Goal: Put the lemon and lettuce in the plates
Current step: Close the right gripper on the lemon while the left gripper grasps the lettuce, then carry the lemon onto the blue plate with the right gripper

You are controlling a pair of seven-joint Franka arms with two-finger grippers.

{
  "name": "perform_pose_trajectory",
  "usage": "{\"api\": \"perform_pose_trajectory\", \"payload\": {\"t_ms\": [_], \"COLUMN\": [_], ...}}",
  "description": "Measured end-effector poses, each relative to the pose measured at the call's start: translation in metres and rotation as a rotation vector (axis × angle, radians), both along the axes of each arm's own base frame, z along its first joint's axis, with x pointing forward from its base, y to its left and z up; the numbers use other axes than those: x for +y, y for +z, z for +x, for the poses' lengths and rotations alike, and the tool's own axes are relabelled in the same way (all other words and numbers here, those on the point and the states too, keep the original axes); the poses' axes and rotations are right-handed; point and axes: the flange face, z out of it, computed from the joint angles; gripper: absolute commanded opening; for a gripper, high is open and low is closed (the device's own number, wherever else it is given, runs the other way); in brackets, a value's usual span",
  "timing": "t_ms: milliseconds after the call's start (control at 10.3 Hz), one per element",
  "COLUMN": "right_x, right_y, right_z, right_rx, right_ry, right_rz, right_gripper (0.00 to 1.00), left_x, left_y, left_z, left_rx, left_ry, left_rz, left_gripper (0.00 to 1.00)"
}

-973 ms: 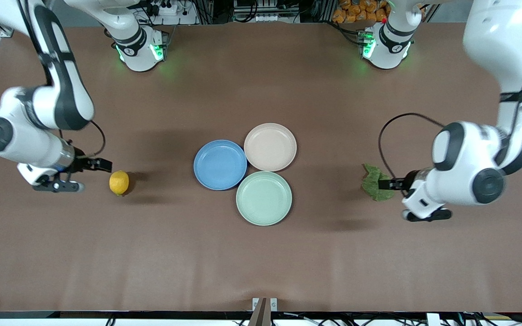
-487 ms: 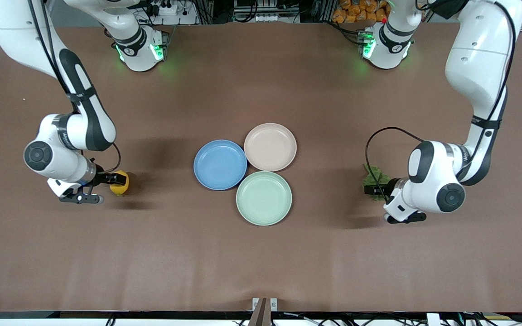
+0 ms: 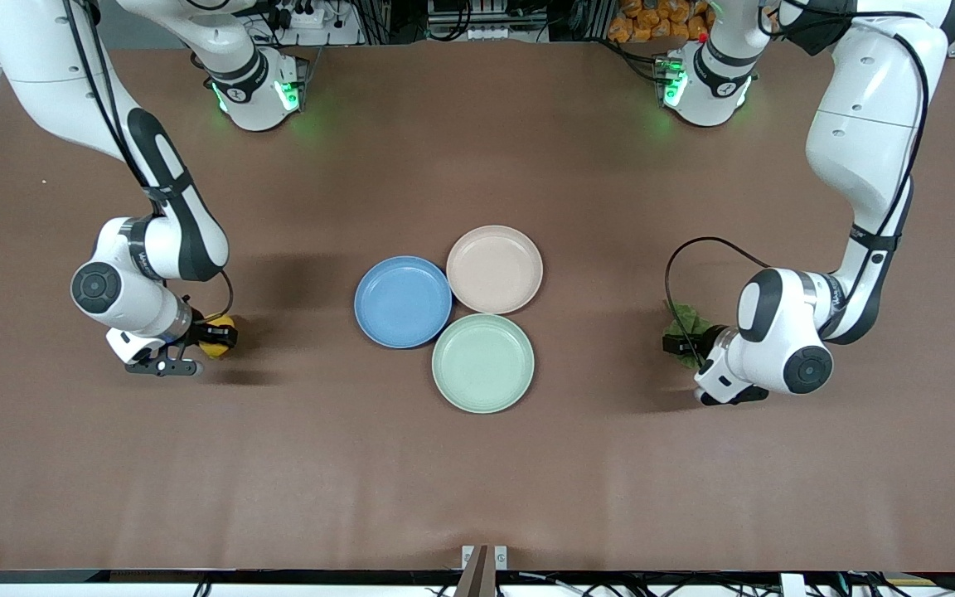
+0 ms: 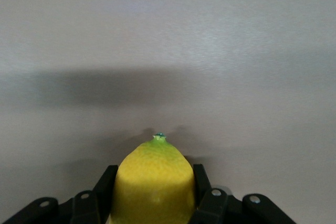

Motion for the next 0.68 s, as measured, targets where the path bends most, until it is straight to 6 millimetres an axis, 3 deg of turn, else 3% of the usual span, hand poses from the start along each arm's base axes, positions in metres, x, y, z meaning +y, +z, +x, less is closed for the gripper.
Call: {"api": "perform_pose_trajectory", "payload": {"t_ms": [97,292,487,681], "right_x": [0.025,0.091,0.163,0.243], "right_y": [0.005,0.027,0.055,0.072], "right_z": [0.002,0.006,0.005,-0.011], "right_rx": [-0.014,-0.018,-0.021,-0.047], "right_ry": [-0.021,-0.058,-0.115,-0.170], "right_rz": [0.001,0.009,0.019,0.033], "right_gripper": [0.00,0.00,0.00,0.00], "left_x": [0.000,0.001,0.003,0.001], "left_y": [0.000,0.001,0.003,0.008], "left_z": [0.000,0.001,0.003,0.006], "left_rx": [-0.003,-0.009,-0.015,-0.026], "left_ry": [0.001,0.002,0.003,0.001], "left_rz": [0.000,-0.001,0.002,-0.001], "left_gripper": [0.69,0.13,0.06,0.00]}}
